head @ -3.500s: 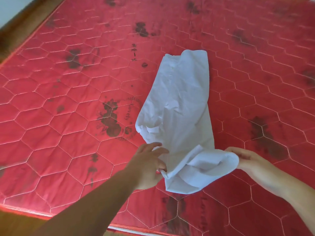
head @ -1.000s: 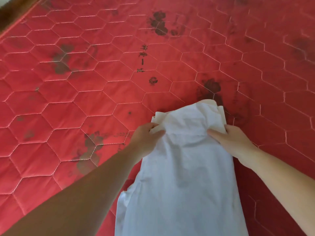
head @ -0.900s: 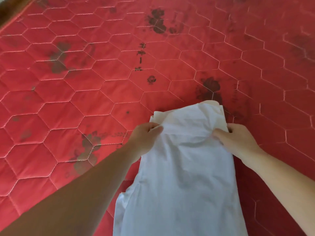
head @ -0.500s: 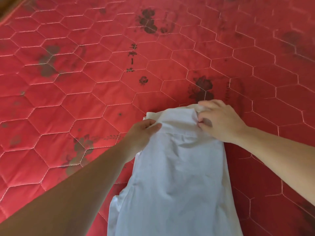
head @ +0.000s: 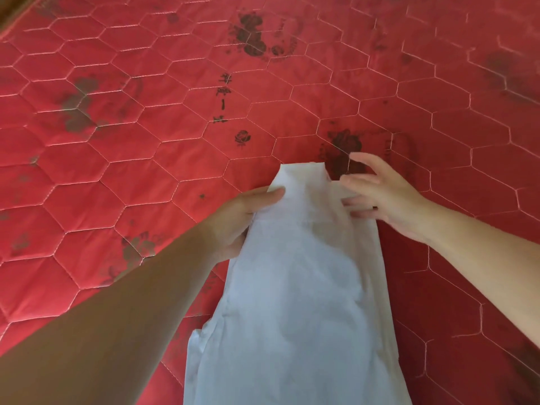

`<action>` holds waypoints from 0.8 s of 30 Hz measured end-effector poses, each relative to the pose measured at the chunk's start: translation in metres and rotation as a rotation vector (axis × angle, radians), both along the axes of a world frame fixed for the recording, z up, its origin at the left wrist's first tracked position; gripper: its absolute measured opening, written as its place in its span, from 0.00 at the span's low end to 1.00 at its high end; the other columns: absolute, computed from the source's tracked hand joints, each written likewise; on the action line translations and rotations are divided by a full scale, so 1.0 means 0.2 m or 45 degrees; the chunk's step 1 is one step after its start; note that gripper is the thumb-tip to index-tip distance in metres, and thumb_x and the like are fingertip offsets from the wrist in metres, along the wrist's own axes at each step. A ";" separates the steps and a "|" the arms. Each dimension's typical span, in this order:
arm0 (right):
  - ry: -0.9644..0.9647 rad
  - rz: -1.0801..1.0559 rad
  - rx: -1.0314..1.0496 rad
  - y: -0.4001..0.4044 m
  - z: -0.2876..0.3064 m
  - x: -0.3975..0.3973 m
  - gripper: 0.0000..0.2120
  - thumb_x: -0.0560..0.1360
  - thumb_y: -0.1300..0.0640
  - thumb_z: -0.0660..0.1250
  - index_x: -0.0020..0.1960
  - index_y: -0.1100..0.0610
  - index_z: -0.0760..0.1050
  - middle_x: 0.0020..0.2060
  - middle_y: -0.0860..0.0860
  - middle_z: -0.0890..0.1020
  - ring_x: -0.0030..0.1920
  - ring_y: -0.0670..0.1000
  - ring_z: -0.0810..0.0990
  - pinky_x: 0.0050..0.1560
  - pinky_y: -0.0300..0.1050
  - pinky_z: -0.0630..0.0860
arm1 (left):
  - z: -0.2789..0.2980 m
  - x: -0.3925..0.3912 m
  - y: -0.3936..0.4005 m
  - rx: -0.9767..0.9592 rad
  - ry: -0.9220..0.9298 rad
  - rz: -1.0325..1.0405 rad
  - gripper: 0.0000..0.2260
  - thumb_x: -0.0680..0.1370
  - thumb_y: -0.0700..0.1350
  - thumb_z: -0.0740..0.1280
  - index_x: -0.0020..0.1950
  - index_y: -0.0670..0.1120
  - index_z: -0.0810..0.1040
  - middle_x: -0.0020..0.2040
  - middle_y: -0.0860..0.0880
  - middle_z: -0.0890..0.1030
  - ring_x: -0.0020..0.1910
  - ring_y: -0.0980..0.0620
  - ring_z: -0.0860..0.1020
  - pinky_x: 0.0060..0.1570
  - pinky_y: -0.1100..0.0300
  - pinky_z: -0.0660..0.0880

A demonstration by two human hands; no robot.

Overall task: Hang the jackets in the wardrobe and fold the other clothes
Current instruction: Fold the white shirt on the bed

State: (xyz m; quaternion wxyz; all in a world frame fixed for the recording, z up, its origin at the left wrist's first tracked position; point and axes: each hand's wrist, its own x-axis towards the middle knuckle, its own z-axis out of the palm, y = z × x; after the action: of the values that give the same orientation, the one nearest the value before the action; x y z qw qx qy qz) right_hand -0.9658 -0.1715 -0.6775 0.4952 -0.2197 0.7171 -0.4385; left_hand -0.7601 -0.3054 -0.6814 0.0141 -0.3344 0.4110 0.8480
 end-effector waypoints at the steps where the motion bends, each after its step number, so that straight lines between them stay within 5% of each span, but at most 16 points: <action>1: -0.132 -0.029 0.008 0.02 0.01 0.00 0.32 0.73 0.51 0.73 0.72 0.40 0.63 0.60 0.52 0.80 0.50 0.55 0.85 0.58 0.56 0.78 | 0.01 0.01 0.00 0.016 0.003 0.009 0.16 0.75 0.48 0.63 0.59 0.44 0.81 0.55 0.44 0.84 0.52 0.47 0.83 0.51 0.54 0.81; 3: -0.131 0.016 0.144 0.04 0.02 0.02 0.30 0.73 0.50 0.73 0.70 0.39 0.64 0.55 0.52 0.82 0.47 0.57 0.86 0.53 0.55 0.80 | 0.00 0.02 -0.01 0.035 -0.013 0.034 0.15 0.75 0.48 0.62 0.57 0.46 0.81 0.53 0.45 0.85 0.51 0.48 0.84 0.51 0.54 0.81; 6: 0.271 0.202 0.485 0.08 -0.03 0.05 0.23 0.71 0.36 0.69 0.60 0.47 0.70 0.47 0.51 0.84 0.40 0.53 0.86 0.44 0.48 0.80 | 0.00 0.03 -0.02 0.074 -0.033 0.060 0.13 0.74 0.48 0.63 0.54 0.47 0.83 0.52 0.46 0.85 0.50 0.48 0.84 0.49 0.54 0.81; 8: 0.195 0.209 0.470 0.08 -0.06 0.08 0.23 0.73 0.35 0.65 0.54 0.53 0.76 0.43 0.52 0.86 0.37 0.51 0.84 0.41 0.47 0.76 | 0.00 0.02 -0.01 0.100 -0.043 0.078 0.14 0.73 0.47 0.64 0.53 0.46 0.83 0.51 0.46 0.85 0.48 0.48 0.84 0.48 0.54 0.80; 11: -0.208 0.078 0.322 0.07 -0.06 0.11 0.14 0.76 0.47 0.69 0.57 0.53 0.75 0.49 0.51 0.84 0.45 0.50 0.83 0.44 0.45 0.76 | 0.00 0.01 -0.01 0.131 -0.039 0.079 0.17 0.73 0.47 0.63 0.59 0.43 0.81 0.52 0.45 0.84 0.49 0.47 0.83 0.48 0.55 0.82; 14: -0.336 -0.181 0.121 0.10 -0.07 0.10 0.25 0.74 0.62 0.71 0.66 0.44 0.70 0.58 0.52 0.80 0.55 0.55 0.81 0.52 0.52 0.79 | 0.00 0.01 -0.02 0.109 -0.043 0.059 0.18 0.76 0.48 0.63 0.62 0.44 0.79 0.57 0.44 0.83 0.53 0.45 0.83 0.51 0.53 0.81; 18: -0.323 -0.338 -0.155 0.18 0.05 0.07 0.20 0.76 0.69 0.63 0.57 0.47 0.80 0.51 0.56 0.82 0.52 0.56 0.79 0.56 0.52 0.73 | -0.04 0.02 -0.04 -0.396 -0.269 0.059 0.09 0.80 0.47 0.66 0.57 0.46 0.81 0.54 0.44 0.82 0.55 0.42 0.80 0.56 0.49 0.76; 21: -0.011 -0.074 -0.049 0.25 0.13 0.05 0.15 0.74 0.64 0.70 0.56 0.48 0.81 0.50 0.47 0.85 0.54 0.48 0.83 0.58 0.44 0.76 | -0.04 0.01 -0.03 -0.652 -0.350 0.066 0.09 0.77 0.47 0.70 0.56 0.58 0.80 0.52 0.45 0.81 0.51 0.44 0.80 0.56 0.45 0.76; 24: 0.414 0.301 0.226 0.26 0.16 0.03 0.22 0.67 0.55 0.78 0.58 0.44 0.79 0.47 0.41 0.83 0.48 0.40 0.82 0.49 0.32 0.74 | -0.01 0.01 -0.01 -0.731 -0.251 -0.035 0.12 0.80 0.45 0.67 0.60 0.60 0.79 0.54 0.43 0.82 0.54 0.43 0.81 0.59 0.44 0.75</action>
State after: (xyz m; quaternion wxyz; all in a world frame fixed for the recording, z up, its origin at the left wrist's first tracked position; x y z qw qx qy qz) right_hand -0.9593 -0.1186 -0.6465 0.4386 -0.3257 0.7924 -0.2714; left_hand -0.7583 -0.3080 -0.6831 -0.0300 -0.3998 0.6351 0.6603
